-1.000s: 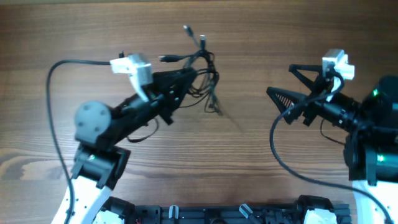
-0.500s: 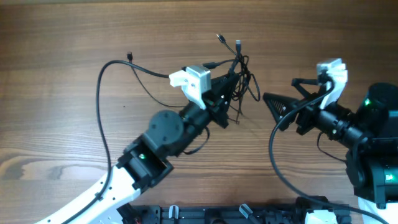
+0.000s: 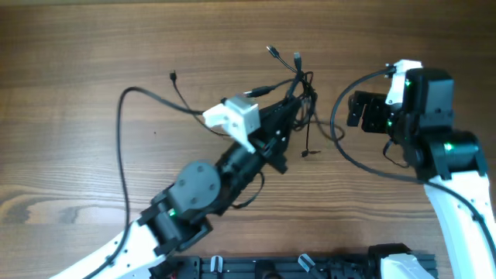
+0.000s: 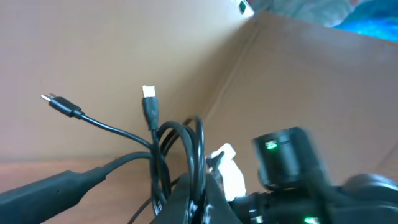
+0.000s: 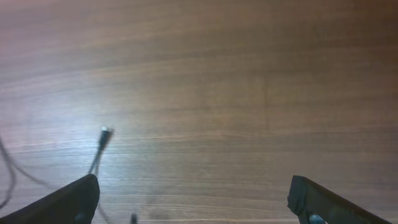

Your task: Untangle cables

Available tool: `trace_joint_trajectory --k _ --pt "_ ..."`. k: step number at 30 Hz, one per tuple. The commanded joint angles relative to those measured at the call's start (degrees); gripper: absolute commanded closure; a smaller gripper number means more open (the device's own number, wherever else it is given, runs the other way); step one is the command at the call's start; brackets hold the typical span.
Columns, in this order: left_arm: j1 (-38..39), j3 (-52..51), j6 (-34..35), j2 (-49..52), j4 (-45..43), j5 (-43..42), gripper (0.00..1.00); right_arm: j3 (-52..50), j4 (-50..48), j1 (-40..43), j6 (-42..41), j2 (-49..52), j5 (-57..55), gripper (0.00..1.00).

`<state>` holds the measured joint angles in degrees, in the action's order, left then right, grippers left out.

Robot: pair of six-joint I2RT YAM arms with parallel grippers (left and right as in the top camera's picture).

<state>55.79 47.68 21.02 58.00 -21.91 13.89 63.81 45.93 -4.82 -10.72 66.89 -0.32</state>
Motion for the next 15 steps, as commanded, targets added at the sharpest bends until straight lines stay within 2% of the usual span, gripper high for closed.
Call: trace_joint_trajectory --k 1,4,6,7,10,15 --pt "0.2 1.4 -8.4 -5.4 1.7 4.3 0.96 1.0 0.2 1.3 -1.5 2.0 -3.5 0.00" --pt "0.2 1.4 -10.5 -8.5 4.9 11.8 0.96 1.0 0.8 1.9 -1.4 2.0 -2.4 0.00" --pt "0.2 1.4 -12.3 -9.0 5.9 11.6 0.96 1.0 0.1 1.9 3.3 1.9 4.8 0.00" --pt "0.2 1.4 -13.3 -9.0 6.6 10.8 0.96 1.0 -1.2 1.9 8.9 1.7 12.2 0.00" --pt "0.2 1.4 -17.0 -8.9 9.6 1.6 0.96 1.0 -4.3 1.9 19.3 0.0 28.1 0.00" --pt "0.2 1.4 -18.1 -8.8 12.8 -10.9 0.96 1.0 -7.4 1.9 28.3 -6.2 42.4 0.00"
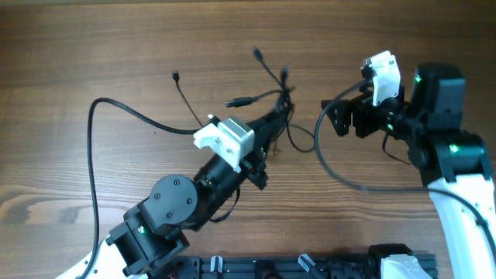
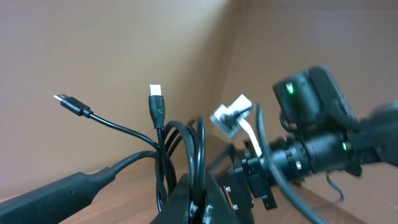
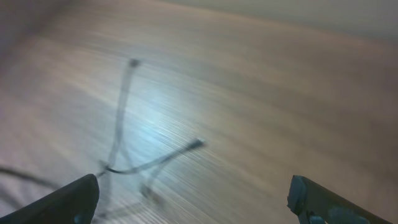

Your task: Untangle cables

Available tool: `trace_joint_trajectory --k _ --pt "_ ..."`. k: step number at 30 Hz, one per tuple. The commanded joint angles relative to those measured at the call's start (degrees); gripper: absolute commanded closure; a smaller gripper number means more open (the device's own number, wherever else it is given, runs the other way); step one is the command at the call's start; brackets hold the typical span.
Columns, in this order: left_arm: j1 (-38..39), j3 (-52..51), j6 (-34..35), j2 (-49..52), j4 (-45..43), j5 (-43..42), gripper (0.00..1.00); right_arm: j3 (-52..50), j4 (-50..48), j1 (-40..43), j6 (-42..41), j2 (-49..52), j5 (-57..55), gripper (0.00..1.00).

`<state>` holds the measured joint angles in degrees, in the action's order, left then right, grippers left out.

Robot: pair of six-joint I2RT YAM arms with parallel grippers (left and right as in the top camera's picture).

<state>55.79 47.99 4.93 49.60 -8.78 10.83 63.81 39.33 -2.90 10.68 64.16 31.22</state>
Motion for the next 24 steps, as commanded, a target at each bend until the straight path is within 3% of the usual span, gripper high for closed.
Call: trace_joint_trajectory --k 1,6,11,13,15,16,17,18,20,23,24 --pt "0.2 1.1 -2.0 -0.4 -0.3 -8.2 0.96 1.0 -1.1 0.0 7.8 -4.6 12.9 0.00" --pt "0.2 1.1 -1.9 -0.4 -0.5 -8.5 0.96 1.0 -1.2 0.0 13.5 -9.5 22.4 0.00" --pt "0.2 1.1 -1.5 0.0 -2.2 -18.1 0.96 1.0 -1.8 0.0 14.8 -10.0 31.1 0.01" --pt "0.2 1.1 -1.4 0.6 -2.4 -19.9 0.96 1.0 -1.9 0.0 14.8 -10.0 33.0 0.06" --pt "0.2 1.1 -1.0 1.7 -3.6 -21.7 0.96 1.0 -1.8 0.0 14.8 -10.0 33.4 0.21" --pt "0.2 1.1 -1.1 2.2 -4.1 -21.7 0.96 1.0 -1.8 0.0 14.8 -10.0 33.4 0.36" --pt "0.2 1.1 -1.1 2.6 -4.6 -21.6 0.96 1.0 -1.7 0.0 14.8 -10.0 33.4 0.55" --pt "0.2 1.1 -1.1 2.8 -5.0 -20.5 0.96 1.0 -1.6 0.0 14.8 -10.0 33.4 0.83" --pt "0.2 1.1 -1.1 2.8 -5.2 -15.5 0.96 1.0 -1.1 0.0 14.8 -10.0 33.1 0.96" --pt "0.2 1.1 -1.0 2.8 -5.6 -6.3 0.93 1.0 -0.2 0.0 15.0 -10.0 33.1 0.96" --pt "0.2 1.1 -1.0 2.8 -5.8 -3.1 0.77 1.0 0.6 0.0 16.1 -10.0 33.1 0.96"
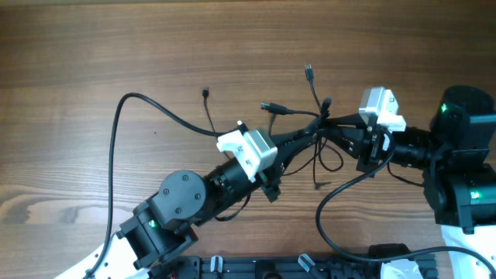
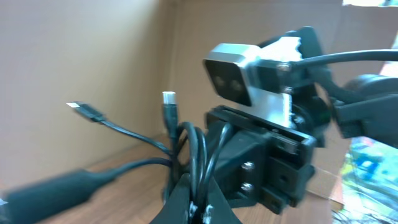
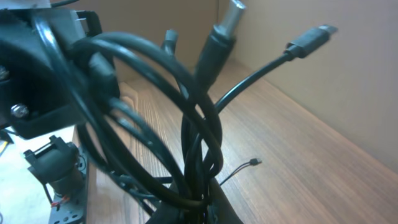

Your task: Untangle cables

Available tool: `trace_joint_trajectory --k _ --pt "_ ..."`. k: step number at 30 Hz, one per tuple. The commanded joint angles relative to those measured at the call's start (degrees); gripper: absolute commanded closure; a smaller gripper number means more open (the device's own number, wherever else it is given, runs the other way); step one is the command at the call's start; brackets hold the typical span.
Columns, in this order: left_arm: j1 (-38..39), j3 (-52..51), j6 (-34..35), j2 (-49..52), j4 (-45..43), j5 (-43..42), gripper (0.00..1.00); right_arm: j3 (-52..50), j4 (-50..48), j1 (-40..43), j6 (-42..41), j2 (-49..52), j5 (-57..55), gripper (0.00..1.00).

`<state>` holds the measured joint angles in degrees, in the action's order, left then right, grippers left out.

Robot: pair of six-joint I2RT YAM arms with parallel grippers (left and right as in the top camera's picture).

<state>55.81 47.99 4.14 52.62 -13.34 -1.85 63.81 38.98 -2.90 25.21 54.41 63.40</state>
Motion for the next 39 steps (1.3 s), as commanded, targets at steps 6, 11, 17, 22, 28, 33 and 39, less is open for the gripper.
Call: trace_joint_trajectory --k 6,11,17,22,28,33,39 --pt "0.2 1.1 -0.3 -0.2 -1.4 16.9 0.05 1.0 5.1 0.0 1.7 -0.3 1.0 0.96" --pt "0.2 1.1 -2.5 -0.1 -1.1 16.9 0.00 1.0 8.0 0.0 -6.6 -0.3 -5.6 0.96" --pt "0.2 1.1 -16.5 -0.1 10.2 4.8 0.00 1.0 11.9 0.0 -16.2 0.6 -16.8 0.96" --pt "0.2 1.1 -26.1 2.8 12.5 -1.9 0.00 1.0 18.1 0.0 -11.6 1.2 -14.0 0.96" --pt "0.2 1.1 -26.2 6.1 11.0 0.7 0.00 1.0 19.1 0.0 -9.4 1.2 -13.8 0.96" --pt "0.2 1.1 -26.3 6.3 7.8 6.4 0.00 1.0 21.8 0.0 -5.2 1.2 -11.1 0.96" --pt "0.2 1.1 -26.3 8.5 10.1 6.4 0.28 1.0 21.9 0.0 -4.6 1.2 -10.1 0.96"
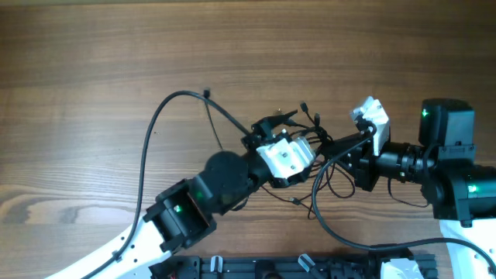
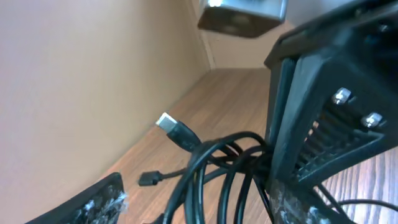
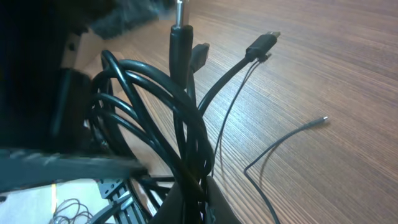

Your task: Untangle cables

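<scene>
A bundle of black cables (image 1: 311, 143) hangs knotted between my two grippers above the table's middle. My right gripper (image 3: 202, 194) is shut on the looped strands (image 3: 180, 118), whose plugs (image 3: 264, 42) stick up beyond it. My left gripper (image 2: 196, 200) is open, and the loops (image 2: 230, 162) and a USB plug (image 2: 177, 129) lie between its spread fingers (image 2: 87, 202). In the overhead view the left gripper (image 1: 310, 153) and right gripper (image 1: 335, 153) nearly meet. One long black cable (image 1: 167, 105) arcs away to the left.
The wooden table (image 1: 93, 54) stretches around the tangle. A thin black wire (image 3: 286, 140) lies loose on the wood to the right of the bundle. A black rail (image 1: 294, 267) runs along the front edge between the arm bases.
My left gripper, which was shut on the cable loops, now stands open with the loops loose between its fingers. My right gripper is still shut on the bundle. The tangle sits lower and nearer the front.
First my left gripper held the bundle raised while the right one was open and apart at the right. Half a second later the right gripper had swung toward it, still open. Then both were shut on the bundle, and now only the right holds it.
</scene>
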Available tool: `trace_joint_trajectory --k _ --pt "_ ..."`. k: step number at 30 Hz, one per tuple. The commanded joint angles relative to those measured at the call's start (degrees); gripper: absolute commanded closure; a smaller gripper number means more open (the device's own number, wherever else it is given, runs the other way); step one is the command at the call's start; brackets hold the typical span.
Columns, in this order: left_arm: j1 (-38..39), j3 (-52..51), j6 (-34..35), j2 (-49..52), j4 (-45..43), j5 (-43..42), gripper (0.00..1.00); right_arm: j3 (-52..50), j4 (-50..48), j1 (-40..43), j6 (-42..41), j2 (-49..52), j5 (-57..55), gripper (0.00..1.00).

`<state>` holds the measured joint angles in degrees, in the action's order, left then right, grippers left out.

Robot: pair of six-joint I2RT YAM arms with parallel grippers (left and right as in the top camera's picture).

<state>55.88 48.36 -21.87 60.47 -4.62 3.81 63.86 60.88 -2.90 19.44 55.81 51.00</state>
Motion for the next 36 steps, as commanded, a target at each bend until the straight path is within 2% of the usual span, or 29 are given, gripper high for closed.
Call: trace_joint_trajectory --k 1,5,6,7,8,9,10,11,14,17,20,22,23,24,26,27,30,31,34,36 --pt "0.1 0.7 -0.3 0.6 2.2 0.8 0.35 1.0 0.0 0.0 1.2 -0.2 2.3 0.96" --pt "0.1 0.7 -0.3 0.6 1.2 0.8 0.84 1.0 0.0 0.0 0.9 -0.2 2.2 0.96" --pt "0.1 0.7 -0.2 0.6 0.7 0.8 0.95 1.0 0.0 0.0 0.9 -0.2 2.2 0.91" --pt "0.1 0.7 -0.2 0.6 0.3 0.8 0.96 1.0 -0.1 0.0 0.6 -0.2 1.6 0.61" --pt "0.1 0.7 -0.2 0.6 0.1 0.8 0.96 1.0 -0.4 0.0 -0.8 -0.1 0.0 0.40" --pt "0.1 0.7 -0.2 0.6 0.1 0.8 0.96 1.0 -0.8 0.0 -3.0 -0.1 -2.7 0.27" --pt "0.1 0.7 -0.2 0.6 0.2 0.8 0.96 1.0 -1.3 0.0 -5.9 -0.2 -7.0 0.18" --pt "0.1 0.7 -0.2 0.6 0.1 1.6 0.96 1.0 -1.9 0.0 -8.4 -0.2 -10.0 0.14" --pt "0.1 0.7 3.1 0.6 -0.2 10.3 0.96 1.0 -3.4 0.0 -13.4 -0.2 -16.6 0.11" --pt "0.1 0.7 9.6 0.6 -0.4 11.4 0.96 1.0 -4.5 0.0 -13.0 -0.2 -16.7 0.16" --pt "0.1 0.7 9.5 0.6 -0.3 4.6 0.96 1.0 -6.1 0.0 -3.0 -0.2 -8.3 0.19" --pt "0.1 0.7 10.6 0.6 -0.3 1.1 0.96 1.0 -8.5 0.0 -1.9 -0.2 -7.4 0.21" --pt "0.1 0.7 10.8 0.6 -0.3 0.1 0.96 1.0 -9.3 0.0 -1.9 -0.2 -7.1 0.27" --pt "0.1 0.7 10.8 0.6 -0.2 -0.8 0.96 1.0 -10.2 0.0 -1.6 -0.2 -5.7 0.35" --pt "0.1 0.7 11.0 0.6 -0.6 -1.4 0.96 1.0 -11.5 0.0 -1.5 -0.2 -2.2 0.90" --pt "0.1 0.7 12.1 0.6 -1.0 -1.4 0.96 1.0 -11.2 0.0 -1.5 -0.2 -2.2 0.96" --pt "0.0 0.7 13.6 0.6 -2.5 0.2 0.96 1.0 -8.5 0.0 -0.6 -0.2 -2.2 0.96" --pt "-0.3 0.7 14.3 0.6 -2.7 2.7 0.96 1.0 -6.6 0.0 2.3 -0.2 -1.6 0.96" --pt "-2.0 0.7 20.0 0.6 -3.1 11.0 0.96 1.0 0.7 0.0 11.8 -0.2 -0.7 0.96" --pt "-3.6 0.7 25.4 0.6 -3.3 16.0 0.93 1.0 2.7 0.0 13.9 -0.2 -0.7 0.96"
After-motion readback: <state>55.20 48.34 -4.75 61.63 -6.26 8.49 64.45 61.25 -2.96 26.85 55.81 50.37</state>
